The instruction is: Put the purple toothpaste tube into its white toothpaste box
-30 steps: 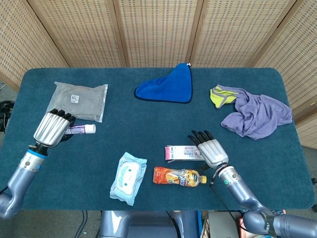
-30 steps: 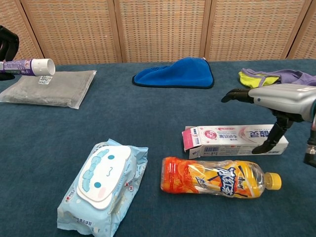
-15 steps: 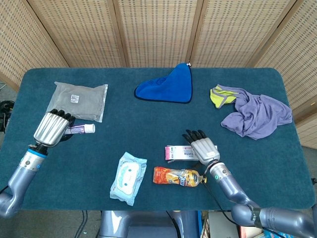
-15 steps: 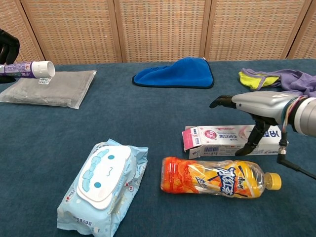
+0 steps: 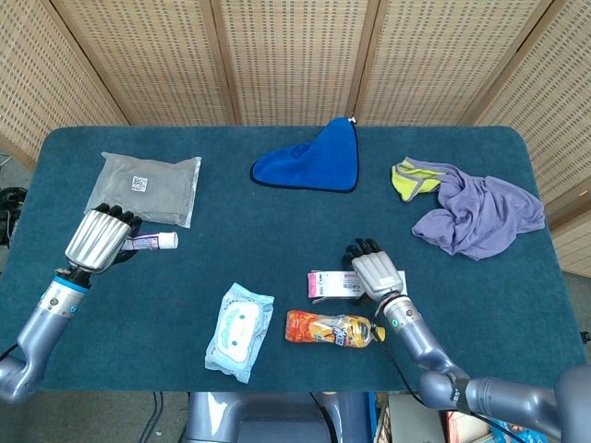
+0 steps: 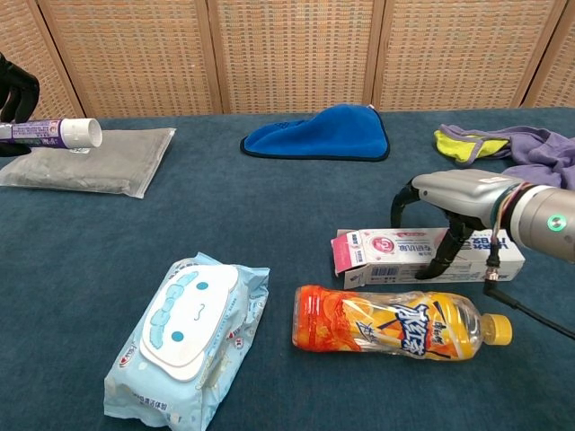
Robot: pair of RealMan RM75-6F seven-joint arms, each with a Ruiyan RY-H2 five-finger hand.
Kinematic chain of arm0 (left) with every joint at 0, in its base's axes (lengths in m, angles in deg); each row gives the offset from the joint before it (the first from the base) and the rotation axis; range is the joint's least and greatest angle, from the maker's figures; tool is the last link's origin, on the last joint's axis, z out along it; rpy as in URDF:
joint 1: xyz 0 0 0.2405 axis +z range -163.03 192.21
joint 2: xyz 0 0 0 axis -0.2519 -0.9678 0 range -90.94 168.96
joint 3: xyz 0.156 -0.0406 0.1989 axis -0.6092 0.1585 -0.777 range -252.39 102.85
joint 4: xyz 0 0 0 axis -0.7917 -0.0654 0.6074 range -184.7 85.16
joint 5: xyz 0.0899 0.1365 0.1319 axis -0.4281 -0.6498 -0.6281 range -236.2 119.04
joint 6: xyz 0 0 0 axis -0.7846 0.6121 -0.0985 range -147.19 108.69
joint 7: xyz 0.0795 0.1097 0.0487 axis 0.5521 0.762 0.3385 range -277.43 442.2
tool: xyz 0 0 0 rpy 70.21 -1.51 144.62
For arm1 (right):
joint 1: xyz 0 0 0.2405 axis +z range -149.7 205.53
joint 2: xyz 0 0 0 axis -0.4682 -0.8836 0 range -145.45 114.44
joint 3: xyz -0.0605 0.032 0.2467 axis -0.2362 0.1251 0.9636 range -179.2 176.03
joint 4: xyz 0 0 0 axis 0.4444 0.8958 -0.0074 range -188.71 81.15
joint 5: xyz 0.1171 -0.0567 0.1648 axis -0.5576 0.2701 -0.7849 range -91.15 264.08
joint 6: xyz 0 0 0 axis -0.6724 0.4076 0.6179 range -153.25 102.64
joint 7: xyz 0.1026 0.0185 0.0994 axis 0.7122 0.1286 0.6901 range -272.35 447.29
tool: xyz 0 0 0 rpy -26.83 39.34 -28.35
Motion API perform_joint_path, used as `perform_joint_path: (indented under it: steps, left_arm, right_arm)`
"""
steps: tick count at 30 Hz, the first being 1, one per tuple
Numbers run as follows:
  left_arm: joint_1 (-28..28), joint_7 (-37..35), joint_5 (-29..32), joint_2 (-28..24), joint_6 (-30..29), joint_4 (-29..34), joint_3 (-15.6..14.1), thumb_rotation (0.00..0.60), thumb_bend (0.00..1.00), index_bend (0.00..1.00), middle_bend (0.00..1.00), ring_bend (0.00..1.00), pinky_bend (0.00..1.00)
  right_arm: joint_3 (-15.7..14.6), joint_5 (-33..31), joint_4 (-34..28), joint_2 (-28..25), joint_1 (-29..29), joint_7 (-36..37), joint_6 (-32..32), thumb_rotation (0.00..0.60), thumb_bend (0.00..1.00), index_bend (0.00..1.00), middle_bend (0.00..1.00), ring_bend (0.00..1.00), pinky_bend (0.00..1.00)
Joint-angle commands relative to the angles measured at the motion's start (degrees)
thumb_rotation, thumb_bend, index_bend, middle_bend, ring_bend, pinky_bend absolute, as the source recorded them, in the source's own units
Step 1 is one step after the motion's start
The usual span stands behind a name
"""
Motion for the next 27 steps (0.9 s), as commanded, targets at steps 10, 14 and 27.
perform_joint_path:
  steps: [10, 14, 27]
  left_arm:
    - [0.2, -0.7, -0.2, 0.0, -0.5, 0.2, 0.1, 0.6, 0.41, 0.87, 0.65, 0.53, 0.57]
    - [0.2, -0.9, -0.4, -0.4, -0.8, 1.0, 0.3, 0.6, 0.41, 0.87, 0.65, 0.53, 0.57]
    - [-0.5, 1.0, -1.8, -2.3, -0.7, 6.4, 0.4, 0.6, 0.41, 0.87, 0.65, 0.53, 0.57]
  right_arm:
    - [-1.0, 5.0, 1.3, 0.3, -2.0, 6.3, 2.0, 0.6, 0.12, 0.58, 0.51, 0.39, 0.47]
    - [-0.8, 6.5, 0.7, -0.3, -2.6, 8.5, 2.8, 0.6, 0.12, 0.58, 0.51, 0.39, 0.47]
    - [2.7, 11.3, -8.4, -5.6, -3.7, 17.4, 5.2, 0.6, 0.12, 0.58, 0.51, 0.39, 0.47]
